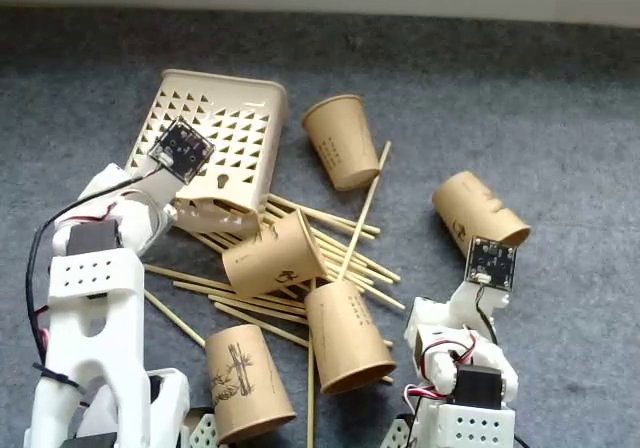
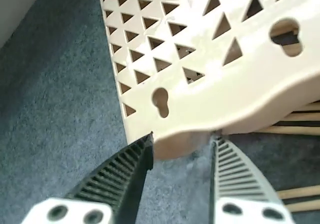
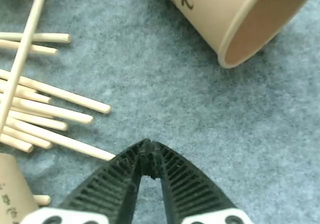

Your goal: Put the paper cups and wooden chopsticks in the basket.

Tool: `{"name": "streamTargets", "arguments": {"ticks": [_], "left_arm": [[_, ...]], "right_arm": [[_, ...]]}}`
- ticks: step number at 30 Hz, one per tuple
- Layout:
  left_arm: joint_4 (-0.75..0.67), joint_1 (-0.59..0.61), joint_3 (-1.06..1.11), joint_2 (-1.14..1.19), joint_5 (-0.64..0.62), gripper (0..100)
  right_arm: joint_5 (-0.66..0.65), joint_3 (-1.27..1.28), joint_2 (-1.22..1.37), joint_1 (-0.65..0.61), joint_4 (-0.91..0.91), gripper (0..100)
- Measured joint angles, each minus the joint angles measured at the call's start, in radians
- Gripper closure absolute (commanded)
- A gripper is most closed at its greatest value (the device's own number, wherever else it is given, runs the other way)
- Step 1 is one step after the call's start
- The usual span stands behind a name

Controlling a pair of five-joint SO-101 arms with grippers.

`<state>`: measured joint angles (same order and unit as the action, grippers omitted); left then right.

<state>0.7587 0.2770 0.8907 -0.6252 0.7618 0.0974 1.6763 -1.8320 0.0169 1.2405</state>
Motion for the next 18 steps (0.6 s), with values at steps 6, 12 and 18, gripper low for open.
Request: {"name": "streamTargets", "arguments": {"ticks": [6, 12, 18], "left_arm": [[-0.092, -0.038, 0.029, 0.000, 0.000, 82], [-0.325, -0.061, 0.170, 0.000, 0.000, 92], [-0.407, -0.098, 0.210, 0.000, 0.003, 99]], "right_arm": [[0.000, 0.000, 0.000, 0.000, 0.000, 99.3], [0.000, 0.000, 0.000, 0.000, 0.000, 99.3], [0.000, 0.000, 0.000, 0.000, 0.000, 99.3]]}}
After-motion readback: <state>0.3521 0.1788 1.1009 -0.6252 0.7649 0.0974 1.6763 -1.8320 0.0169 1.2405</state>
